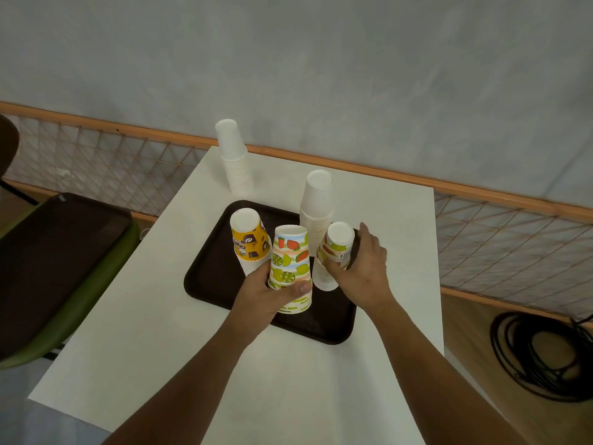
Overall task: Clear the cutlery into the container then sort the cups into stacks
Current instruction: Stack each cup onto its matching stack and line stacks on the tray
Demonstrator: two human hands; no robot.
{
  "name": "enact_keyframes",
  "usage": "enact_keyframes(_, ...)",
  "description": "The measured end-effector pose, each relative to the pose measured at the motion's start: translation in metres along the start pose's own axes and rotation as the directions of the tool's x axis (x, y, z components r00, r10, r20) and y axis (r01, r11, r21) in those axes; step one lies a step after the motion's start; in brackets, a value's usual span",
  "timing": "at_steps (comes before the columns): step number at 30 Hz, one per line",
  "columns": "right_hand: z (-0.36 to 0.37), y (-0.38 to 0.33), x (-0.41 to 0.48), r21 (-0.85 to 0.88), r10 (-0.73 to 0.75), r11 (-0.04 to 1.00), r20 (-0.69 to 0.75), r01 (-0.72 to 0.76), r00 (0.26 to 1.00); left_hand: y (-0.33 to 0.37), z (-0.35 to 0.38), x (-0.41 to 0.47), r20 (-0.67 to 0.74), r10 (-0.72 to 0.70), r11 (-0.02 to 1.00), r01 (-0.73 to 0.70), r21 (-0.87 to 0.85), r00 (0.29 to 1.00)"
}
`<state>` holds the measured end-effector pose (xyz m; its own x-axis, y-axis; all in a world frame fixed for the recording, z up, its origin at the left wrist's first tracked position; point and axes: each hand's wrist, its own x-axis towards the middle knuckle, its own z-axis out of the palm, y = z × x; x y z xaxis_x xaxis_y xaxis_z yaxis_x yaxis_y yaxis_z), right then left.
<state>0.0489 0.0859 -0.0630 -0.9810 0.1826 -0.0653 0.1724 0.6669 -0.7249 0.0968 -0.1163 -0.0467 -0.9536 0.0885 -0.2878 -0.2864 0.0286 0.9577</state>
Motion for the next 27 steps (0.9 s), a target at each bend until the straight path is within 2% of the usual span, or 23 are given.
enact_keyframes(2,-0.014,-0.010,-0.018,0.069,-0.022,0.997,-0.140,0.032,0.990,0.005,0.003,0.001,0.003,0.016,1.000,-0.016,-0.004,1.000)
enact_keyframes(4,-0.024,-0.020,-0.039,0.212,-0.112,0.962,-0.265,0.171,0.958,0.015,0.009,0.001,0.014,0.041,0.999,-0.040,-0.023,0.999)
enact_keyframes(6,-0.028,-0.030,-0.054,0.300,-0.206,0.917,-0.209,0.263,0.956,0.026,0.016,0.003,0.028,0.078,0.996,-0.077,-0.041,0.997)
enact_keyframes(9,-0.027,-0.041,-0.063,0.389,-0.304,0.885,0.066,0.257,0.950,0.040,0.027,0.010,0.024,0.116,0.992,-0.114,-0.059,0.993)
enact_keyframes(10,-0.027,-0.043,-0.062,0.408,-0.331,0.875,0.116,0.259,0.936,0.044,0.030,0.013,0.026,0.115,0.992,-0.114,-0.063,0.993)
enact_keyframes(14,-0.039,-0.044,-0.046,0.388,-0.347,0.872,0.064,0.297,0.936,0.058,0.041,0.025,0.056,0.138,0.990,-0.137,-0.015,0.989)
enact_keyframes(22,-0.063,-0.037,-0.007,0.365,-0.352,0.873,0.013,0.324,0.936,0.091,0.049,0.042,0.142,0.258,0.929,-0.285,0.234,0.956)
enact_keyframes(27,-0.053,-0.021,0.008,0.331,-0.326,0.891,-0.010,0.311,0.945,0.082,0.057,0.055,0.167,0.217,0.917,-0.259,0.303,0.962)
